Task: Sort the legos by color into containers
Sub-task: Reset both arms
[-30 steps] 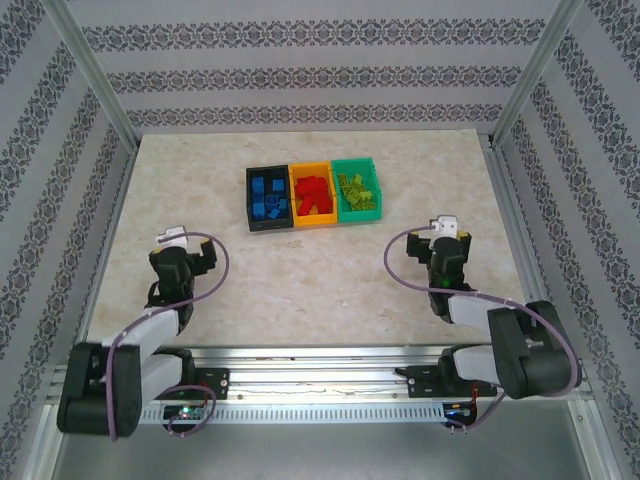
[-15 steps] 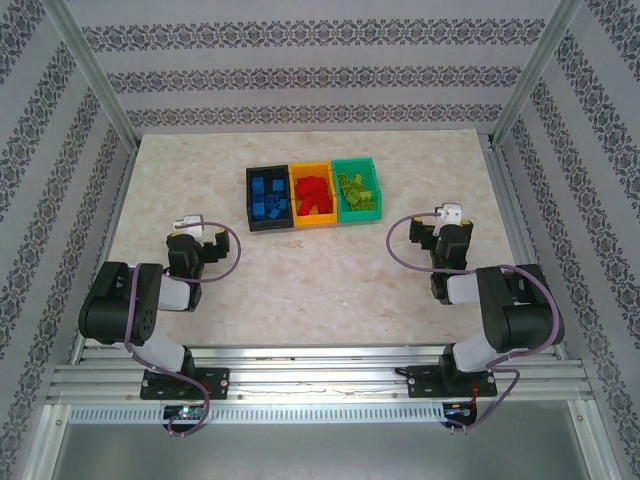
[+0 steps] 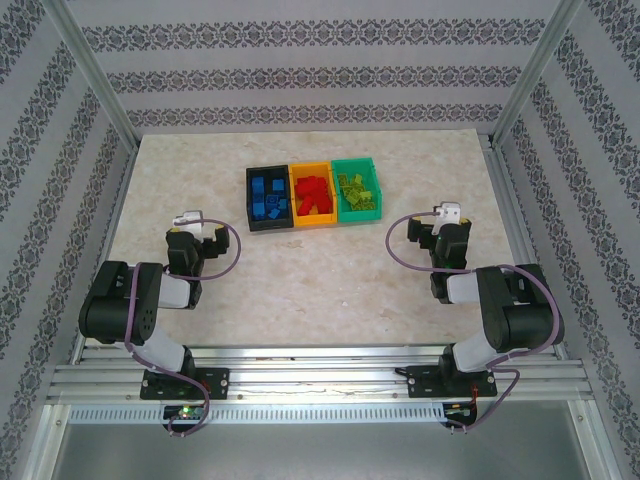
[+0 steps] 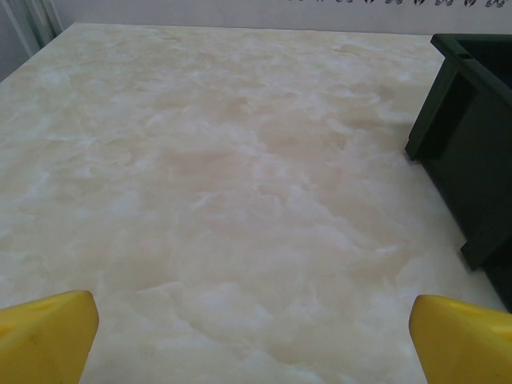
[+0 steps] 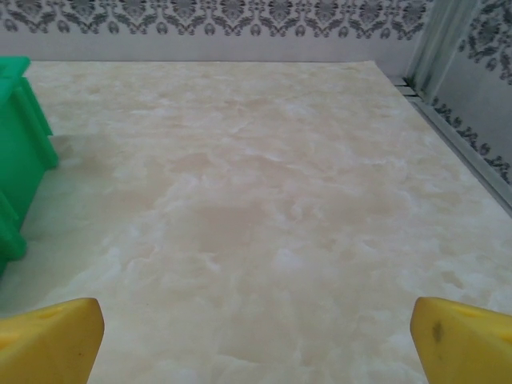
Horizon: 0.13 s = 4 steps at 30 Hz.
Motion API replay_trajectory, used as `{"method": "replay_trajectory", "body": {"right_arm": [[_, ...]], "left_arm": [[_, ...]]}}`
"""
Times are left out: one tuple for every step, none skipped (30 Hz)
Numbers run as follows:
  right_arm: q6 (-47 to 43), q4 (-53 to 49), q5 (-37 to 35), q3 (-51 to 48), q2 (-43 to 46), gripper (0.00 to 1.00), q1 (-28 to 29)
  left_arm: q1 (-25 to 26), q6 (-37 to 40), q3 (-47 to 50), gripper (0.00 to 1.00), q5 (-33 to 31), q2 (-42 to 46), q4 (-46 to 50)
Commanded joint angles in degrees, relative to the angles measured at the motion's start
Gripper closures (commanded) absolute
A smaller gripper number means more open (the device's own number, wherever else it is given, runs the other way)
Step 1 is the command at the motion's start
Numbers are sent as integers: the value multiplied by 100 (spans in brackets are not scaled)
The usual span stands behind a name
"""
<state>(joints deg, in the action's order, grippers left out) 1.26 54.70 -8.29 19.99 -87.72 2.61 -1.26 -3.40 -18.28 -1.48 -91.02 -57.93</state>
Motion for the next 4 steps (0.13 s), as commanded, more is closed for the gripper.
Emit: {"method": "replay_trajectory", "body": {"right_arm": [[-55,142,413,84,-24,2,-5],[-56,146,416,80,-18,2,-11],[-57,167,406,68,-15,2,-7],[-56,173,402,67,-16,2,-7]], "left_arm": [[-59,49,-40,0,42,-4,-276],[-59,49,-29,0,42,-10,-289],[-59,45,-30,0,44,-4,-282],[-63,46,-28,0,43,-10,-280]]}}
